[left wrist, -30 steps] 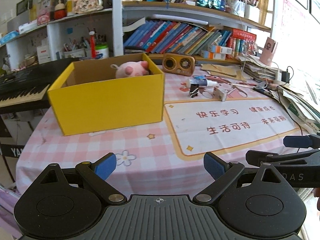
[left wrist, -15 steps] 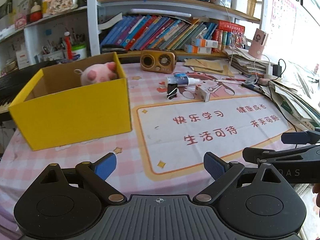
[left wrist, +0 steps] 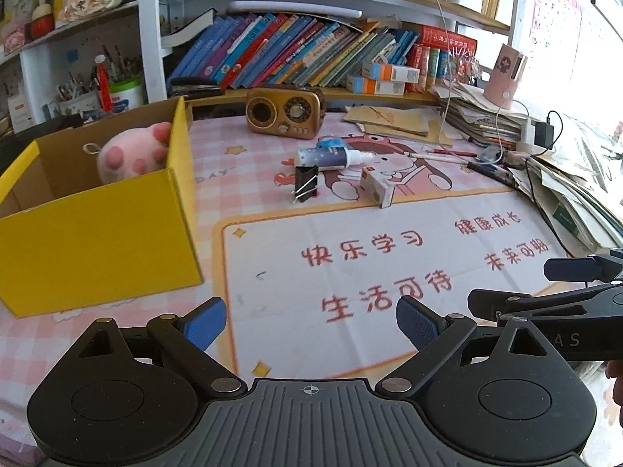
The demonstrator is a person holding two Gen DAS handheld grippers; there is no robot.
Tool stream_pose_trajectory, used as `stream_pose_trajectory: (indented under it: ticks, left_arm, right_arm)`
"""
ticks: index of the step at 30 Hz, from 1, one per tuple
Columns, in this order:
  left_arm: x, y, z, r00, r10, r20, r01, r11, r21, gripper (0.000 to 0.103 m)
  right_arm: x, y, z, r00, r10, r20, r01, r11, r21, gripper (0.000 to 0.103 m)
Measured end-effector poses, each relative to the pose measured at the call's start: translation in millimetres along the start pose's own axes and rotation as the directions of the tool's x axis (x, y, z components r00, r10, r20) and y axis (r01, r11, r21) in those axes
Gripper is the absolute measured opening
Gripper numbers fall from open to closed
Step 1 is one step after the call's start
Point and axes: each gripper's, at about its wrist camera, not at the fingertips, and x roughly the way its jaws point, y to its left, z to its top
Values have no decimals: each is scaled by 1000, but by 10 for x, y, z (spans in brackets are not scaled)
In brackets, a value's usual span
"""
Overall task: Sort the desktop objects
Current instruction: 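Grasp the black binder clip with the left tool while the right tool grasps the small white box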
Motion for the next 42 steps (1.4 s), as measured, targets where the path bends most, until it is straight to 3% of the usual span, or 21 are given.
stream_pose_trajectory:
  ticks: [31,35,42]
  left_arm:
    - [851,-154,728,987,157,-40,-160,983,-94,96]
    - [975,-111,843,985,169,-39,-172,980,-100,96]
    - [1159,-24,1024,983,180,-44,-185,975,-121,96]
  right_arm:
    - [1022,-459,814,988,153,-36,-155,985,-71,88]
    - [1168,-431,910,984,176,-32,-178,979,-100,84]
    - [1434,-288,1104,977,215,-2,-211,957,-198,67]
